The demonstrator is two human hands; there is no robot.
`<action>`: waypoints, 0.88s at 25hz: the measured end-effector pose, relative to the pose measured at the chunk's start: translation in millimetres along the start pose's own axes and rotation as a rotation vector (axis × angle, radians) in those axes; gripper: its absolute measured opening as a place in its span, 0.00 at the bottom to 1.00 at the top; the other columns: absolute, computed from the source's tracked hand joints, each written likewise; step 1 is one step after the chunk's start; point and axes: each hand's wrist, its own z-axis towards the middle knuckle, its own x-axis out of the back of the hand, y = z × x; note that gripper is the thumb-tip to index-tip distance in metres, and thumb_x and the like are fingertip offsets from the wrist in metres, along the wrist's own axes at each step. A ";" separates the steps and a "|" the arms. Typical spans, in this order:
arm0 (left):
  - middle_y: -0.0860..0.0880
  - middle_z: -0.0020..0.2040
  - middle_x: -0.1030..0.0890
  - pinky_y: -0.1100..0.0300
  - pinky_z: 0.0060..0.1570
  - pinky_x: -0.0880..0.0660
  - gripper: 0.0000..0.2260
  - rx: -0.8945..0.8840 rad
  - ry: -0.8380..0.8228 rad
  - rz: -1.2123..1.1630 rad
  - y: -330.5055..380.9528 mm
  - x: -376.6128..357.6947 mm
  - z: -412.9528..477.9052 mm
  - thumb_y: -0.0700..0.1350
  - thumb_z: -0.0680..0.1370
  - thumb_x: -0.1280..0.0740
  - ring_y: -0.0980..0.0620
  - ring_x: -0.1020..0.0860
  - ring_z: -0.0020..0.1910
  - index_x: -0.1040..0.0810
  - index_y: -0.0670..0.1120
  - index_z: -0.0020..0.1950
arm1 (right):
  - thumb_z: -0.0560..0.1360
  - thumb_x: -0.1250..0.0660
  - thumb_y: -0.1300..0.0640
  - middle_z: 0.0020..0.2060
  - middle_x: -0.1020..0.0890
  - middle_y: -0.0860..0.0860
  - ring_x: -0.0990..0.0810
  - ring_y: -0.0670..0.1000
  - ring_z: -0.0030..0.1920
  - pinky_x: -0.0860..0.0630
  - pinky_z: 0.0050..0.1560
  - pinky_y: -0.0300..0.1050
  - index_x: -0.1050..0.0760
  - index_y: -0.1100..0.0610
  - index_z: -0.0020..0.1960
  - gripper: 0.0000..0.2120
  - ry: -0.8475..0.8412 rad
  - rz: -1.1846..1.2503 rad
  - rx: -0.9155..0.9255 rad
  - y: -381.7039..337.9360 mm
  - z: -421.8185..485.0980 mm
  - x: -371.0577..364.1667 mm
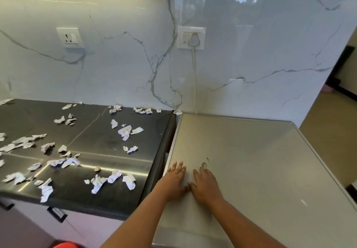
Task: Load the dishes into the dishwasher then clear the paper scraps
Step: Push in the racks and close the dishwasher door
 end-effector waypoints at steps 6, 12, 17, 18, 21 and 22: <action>0.50 0.78 0.60 0.60 0.73 0.64 0.29 -0.108 0.054 0.085 -2.0 -37.0 -63.6 0.59 0.81 0.54 0.54 0.61 0.76 0.59 0.47 0.77 | 0.67 0.72 0.36 0.76 0.48 0.55 0.51 0.53 0.76 0.60 0.72 0.46 0.50 0.54 0.76 0.43 0.110 -0.018 0.002 -6.5 -61.4 -25.7; 0.49 0.77 0.51 0.63 0.71 0.67 0.37 -0.166 0.137 0.160 -8.9 -56.7 -126.7 0.69 0.74 0.64 0.54 0.54 0.75 0.54 0.47 0.75 | 0.69 0.73 0.30 0.74 0.39 0.58 0.42 0.56 0.74 0.49 0.74 0.50 0.41 0.57 0.74 0.48 0.153 -0.012 -0.021 -19.9 -93.6 -35.2; 0.47 0.70 0.28 0.55 0.74 0.45 0.50 -0.152 -0.082 0.160 -20.0 -61.4 -140.0 0.78 0.60 0.45 0.51 0.29 0.68 0.35 0.46 0.72 | 0.74 0.67 0.33 0.68 0.29 0.60 0.31 0.59 0.68 0.38 0.69 0.54 0.31 0.60 0.68 0.43 0.138 -0.047 -0.005 -24.0 -122.6 -39.7; 0.47 0.70 0.29 0.55 0.72 0.42 0.52 -0.173 -0.076 0.167 -20.8 -61.0 -140.2 0.77 0.56 0.40 0.50 0.29 0.68 0.35 0.46 0.72 | 0.75 0.66 0.34 0.68 0.29 0.60 0.31 0.59 0.68 0.38 0.69 0.54 0.31 0.60 0.68 0.42 0.135 -0.060 -0.006 -23.9 -127.8 -41.3; 0.45 0.70 0.29 0.51 0.66 0.39 0.54 -0.209 -0.036 0.165 -19.8 -65.9 -139.5 0.71 0.52 0.30 0.48 0.29 0.68 0.36 0.46 0.72 | 0.79 0.61 0.38 0.63 0.24 0.58 0.25 0.58 0.63 0.31 0.64 0.54 0.27 0.60 0.64 0.35 0.145 -0.094 -0.034 -23.5 -136.3 -45.6; 0.45 0.70 0.29 0.51 0.66 0.39 0.53 -0.222 -0.018 0.164 -19.3 -68.2 -139.8 0.68 0.52 0.27 0.47 0.29 0.68 0.37 0.46 0.72 | 0.79 0.60 0.38 0.62 0.23 0.58 0.24 0.57 0.63 0.30 0.63 0.54 0.26 0.60 0.64 0.34 0.135 -0.085 -0.043 -23.9 -137.2 -45.7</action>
